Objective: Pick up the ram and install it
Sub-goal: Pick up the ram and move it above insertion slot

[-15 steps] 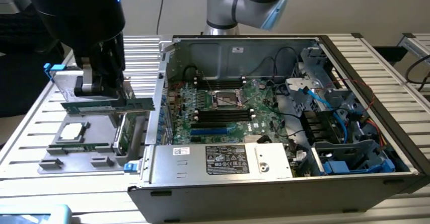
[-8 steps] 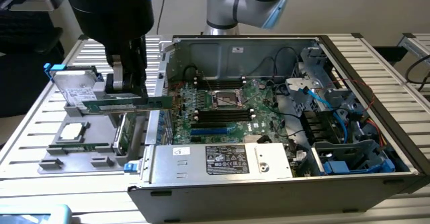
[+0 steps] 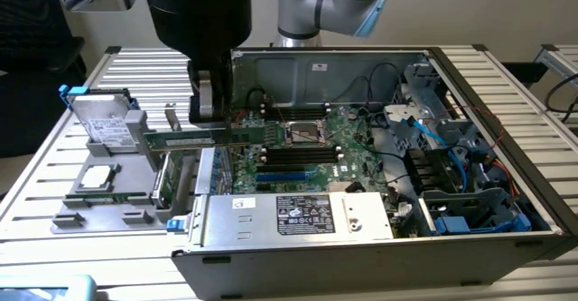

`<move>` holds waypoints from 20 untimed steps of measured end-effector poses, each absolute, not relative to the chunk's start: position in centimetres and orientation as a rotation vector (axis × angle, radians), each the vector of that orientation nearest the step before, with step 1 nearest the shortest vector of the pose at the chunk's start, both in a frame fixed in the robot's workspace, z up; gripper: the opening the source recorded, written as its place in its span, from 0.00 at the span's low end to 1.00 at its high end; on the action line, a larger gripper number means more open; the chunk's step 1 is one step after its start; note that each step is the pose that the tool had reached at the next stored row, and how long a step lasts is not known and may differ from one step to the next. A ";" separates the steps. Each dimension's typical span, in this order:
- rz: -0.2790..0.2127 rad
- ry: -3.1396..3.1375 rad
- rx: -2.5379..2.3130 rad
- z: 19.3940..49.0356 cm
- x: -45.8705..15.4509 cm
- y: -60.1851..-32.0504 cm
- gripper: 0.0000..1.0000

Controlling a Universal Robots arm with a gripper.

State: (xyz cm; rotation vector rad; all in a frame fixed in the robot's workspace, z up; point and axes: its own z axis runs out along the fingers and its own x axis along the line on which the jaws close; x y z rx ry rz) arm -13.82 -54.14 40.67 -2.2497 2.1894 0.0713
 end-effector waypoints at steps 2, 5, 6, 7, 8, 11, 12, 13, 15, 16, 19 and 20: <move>0.071 2.189 -2.250 40.7 -12.9 -54.1 0.13; 0.071 2.190 -2.250 40.7 -11.6 -54.0 0.13; 0.071 2.190 -2.250 40.7 -11.1 -54.0 0.13; 0.071 2.190 -2.250 40.6 -10.6 -53.9 0.13; 0.070 2.190 -2.250 40.6 -10.2 -53.8 0.13; 0.066 2.192 -2.252 40.4 -8.8 -53.2 0.13; 0.065 2.193 -2.253 40.3 -8.4 -53.0 0.13; 0.063 2.193 -2.254 40.2 -7.9 -52.7 0.13; 0.060 2.195 -2.255 39.9 -7.1 -52.2 0.13; 0.059 2.195 -2.255 39.8 -6.7 -51.9 0.13; 0.057 2.196 -2.256 39.5 -5.6 -51.0 0.13; 0.057 2.196 -2.256 39.4 -5.3 -50.7 0.13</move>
